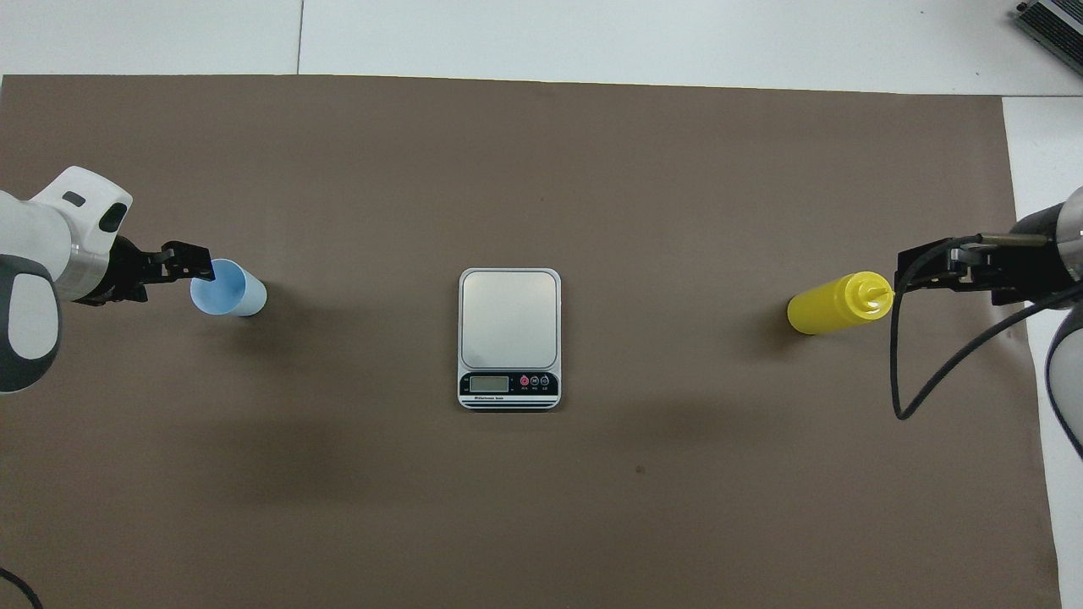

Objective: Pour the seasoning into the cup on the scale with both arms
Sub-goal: 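Reach the left gripper to the light-blue cup and grasp it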

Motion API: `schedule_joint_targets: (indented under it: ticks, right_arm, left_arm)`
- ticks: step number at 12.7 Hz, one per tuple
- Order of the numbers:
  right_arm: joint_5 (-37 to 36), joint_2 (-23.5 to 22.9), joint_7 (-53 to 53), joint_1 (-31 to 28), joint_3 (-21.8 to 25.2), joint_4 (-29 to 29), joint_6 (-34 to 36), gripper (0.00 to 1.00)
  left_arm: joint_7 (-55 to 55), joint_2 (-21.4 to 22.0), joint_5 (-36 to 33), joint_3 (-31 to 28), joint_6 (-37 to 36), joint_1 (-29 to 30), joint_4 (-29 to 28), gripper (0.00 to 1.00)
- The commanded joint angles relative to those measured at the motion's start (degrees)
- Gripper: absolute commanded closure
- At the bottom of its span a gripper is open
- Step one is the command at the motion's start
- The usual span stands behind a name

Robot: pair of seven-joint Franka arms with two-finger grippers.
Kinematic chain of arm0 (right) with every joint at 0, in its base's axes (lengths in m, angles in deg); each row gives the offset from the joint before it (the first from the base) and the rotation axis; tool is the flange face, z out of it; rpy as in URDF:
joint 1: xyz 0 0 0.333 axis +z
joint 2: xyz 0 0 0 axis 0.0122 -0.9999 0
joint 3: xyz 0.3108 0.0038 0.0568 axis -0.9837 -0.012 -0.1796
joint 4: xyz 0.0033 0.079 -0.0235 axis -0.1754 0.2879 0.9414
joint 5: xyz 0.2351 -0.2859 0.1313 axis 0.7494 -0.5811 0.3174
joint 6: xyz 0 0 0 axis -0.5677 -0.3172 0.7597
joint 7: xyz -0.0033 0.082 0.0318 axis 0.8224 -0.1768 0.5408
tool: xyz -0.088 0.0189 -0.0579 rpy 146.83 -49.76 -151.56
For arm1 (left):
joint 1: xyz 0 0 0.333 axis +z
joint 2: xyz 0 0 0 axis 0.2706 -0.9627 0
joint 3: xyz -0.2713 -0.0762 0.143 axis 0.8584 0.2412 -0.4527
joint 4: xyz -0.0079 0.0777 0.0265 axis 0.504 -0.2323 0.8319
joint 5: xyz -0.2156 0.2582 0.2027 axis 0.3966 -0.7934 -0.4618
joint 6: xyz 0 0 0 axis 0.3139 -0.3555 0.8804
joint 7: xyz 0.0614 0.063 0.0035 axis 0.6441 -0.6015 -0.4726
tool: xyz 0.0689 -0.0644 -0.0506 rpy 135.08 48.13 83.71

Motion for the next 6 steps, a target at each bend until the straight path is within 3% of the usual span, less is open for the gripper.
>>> schedule_joint_targets:
  ticks: [1, 5, 6]
  right_arm:
    - [0.28, 1.66, 0.09, -0.69, -0.28, 2.2, -1.59, 0.0]
    - [0.28, 1.66, 0.18, -0.69, -0.28, 2.2, -1.68, 0.0]
    - [0.28, 1.66, 0.18, -0.69, -0.28, 2.2, -1.68, 0.0]
  left_arm:
    - [-0.71, -0.3, 0.55, 0.29, 3.11, 0.08, -1.82, 0.0]
    - [-0.8, -0.39, 0.55, 0.2, 5.58, -0.18, -3.58, 0.0]
    - [-0.8, -0.39, 0.55, 0.29, 5.5, -0.18, -3.58, 0.08]
